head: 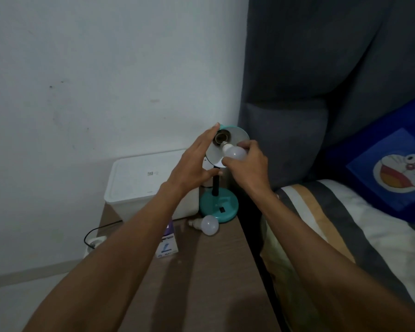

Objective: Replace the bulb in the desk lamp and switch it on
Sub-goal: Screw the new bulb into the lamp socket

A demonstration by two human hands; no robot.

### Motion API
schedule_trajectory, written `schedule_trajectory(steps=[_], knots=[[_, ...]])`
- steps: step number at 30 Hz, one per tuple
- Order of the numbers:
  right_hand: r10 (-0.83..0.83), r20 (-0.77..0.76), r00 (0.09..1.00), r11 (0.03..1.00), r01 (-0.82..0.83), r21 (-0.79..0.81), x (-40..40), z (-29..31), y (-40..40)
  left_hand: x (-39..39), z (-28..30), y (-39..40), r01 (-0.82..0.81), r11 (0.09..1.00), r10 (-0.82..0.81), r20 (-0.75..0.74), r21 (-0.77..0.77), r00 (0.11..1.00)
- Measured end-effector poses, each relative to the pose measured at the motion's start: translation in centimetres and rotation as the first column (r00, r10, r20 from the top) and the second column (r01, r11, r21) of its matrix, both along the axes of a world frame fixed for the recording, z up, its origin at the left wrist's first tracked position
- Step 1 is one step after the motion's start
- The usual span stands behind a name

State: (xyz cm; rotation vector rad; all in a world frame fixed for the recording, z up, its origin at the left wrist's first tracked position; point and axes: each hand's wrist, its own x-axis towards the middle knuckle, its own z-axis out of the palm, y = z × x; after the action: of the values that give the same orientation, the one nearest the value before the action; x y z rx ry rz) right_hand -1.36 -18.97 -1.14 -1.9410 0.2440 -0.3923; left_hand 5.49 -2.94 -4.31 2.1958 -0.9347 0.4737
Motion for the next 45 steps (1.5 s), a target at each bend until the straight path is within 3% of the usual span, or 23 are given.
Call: schedule_trajectory(steps=[6, 12, 21, 31, 35, 40, 45], knots=[[-0.030, 0.103, 0.994, 0.969, 0.054, -0.239, 0.6, -0.9, 0.8, 0.2, 0.0, 0.3, 0.000, 1.000, 0.000, 0.030, -0.018, 1.000], [-0.039, 0.235, 0.971, 0.938, 0.116, -0.326, 0.5, -1.4, 1.3, -0.1, 0.2, 0.2, -0.004, 0.999, 0.005, 0.022, -0.035, 1.000], [0.012, 0.216, 0.976, 0.900, 0.084, -0.427, 0.3, -1.1, 1.4, 0.0, 0.1, -0.1, 0.001, 0.999, 0.001, 0.027, -0.054, 1.000], [-0.127, 0.129, 0.984, 0.938, 0.161, -0.306, 0.8, -0.1, 1.6, -0.2, -0.1, -0.1, -0.011, 0.999, 0.013, 0.023, -0.052, 1.000], [-0.139, 0.142, 0.980, 0.926, 0.180, -0.331, 0.9, -0.2, 2.0, -0.2, -0.1, -0.1, -0.008, 0.998, 0.010, 0.031, -0.067, 0.999], [-0.099, 0.185, 0.978, 0.953, 0.147, -0.263, 0.7, -0.1, 2.0, -0.2, -0.1, -0.2, 0.000, 0.998, 0.002, 0.030, -0.061, 1.000], [-0.047, 0.157, 0.986, 0.938, 0.098, -0.331, 0.6, -0.6, 1.6, -0.2, 0.0, -0.1, -0.004, 0.997, 0.006, 0.016, -0.076, 1.000]])
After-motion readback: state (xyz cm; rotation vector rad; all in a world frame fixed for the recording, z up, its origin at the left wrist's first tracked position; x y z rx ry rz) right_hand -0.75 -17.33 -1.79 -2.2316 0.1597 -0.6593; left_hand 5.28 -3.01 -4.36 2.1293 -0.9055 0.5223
